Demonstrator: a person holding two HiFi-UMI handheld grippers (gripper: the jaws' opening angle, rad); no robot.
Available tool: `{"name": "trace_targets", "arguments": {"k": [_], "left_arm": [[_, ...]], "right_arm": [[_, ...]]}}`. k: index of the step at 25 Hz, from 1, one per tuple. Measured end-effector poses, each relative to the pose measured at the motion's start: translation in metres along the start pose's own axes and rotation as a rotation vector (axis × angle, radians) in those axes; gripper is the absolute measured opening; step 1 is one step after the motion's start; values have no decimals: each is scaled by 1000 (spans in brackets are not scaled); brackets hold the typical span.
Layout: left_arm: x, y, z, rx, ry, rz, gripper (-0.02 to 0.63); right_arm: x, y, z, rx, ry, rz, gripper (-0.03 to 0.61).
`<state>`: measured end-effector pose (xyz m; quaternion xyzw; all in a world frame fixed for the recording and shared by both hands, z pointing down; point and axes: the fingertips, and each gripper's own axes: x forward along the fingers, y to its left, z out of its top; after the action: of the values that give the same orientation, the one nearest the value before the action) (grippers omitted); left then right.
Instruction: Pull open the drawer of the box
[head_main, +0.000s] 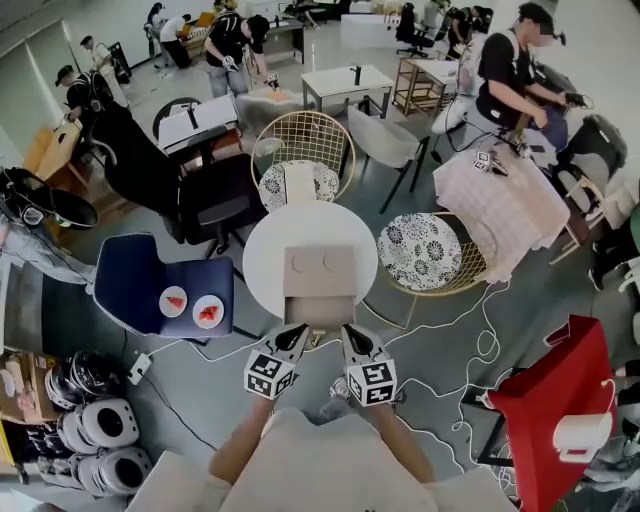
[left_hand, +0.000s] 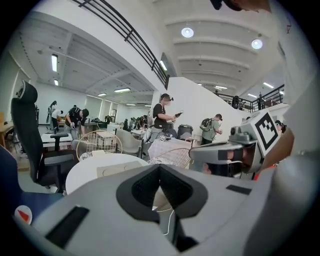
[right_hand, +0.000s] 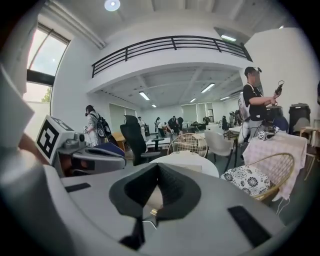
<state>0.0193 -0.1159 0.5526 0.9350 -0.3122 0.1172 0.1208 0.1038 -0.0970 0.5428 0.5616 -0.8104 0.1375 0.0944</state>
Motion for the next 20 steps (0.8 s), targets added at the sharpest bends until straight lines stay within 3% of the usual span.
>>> {"name": "trace_targets", "arguments": {"k": [13,20], "left_arm": [[-105,-24,-41,-21,4,-46,11],[-135,-54,-56,-27,-6,-57,11]], "right_arm": [[-60,99,-41,27,27,-61,15],[-95,123,-50,17,16,-80,15]]}}
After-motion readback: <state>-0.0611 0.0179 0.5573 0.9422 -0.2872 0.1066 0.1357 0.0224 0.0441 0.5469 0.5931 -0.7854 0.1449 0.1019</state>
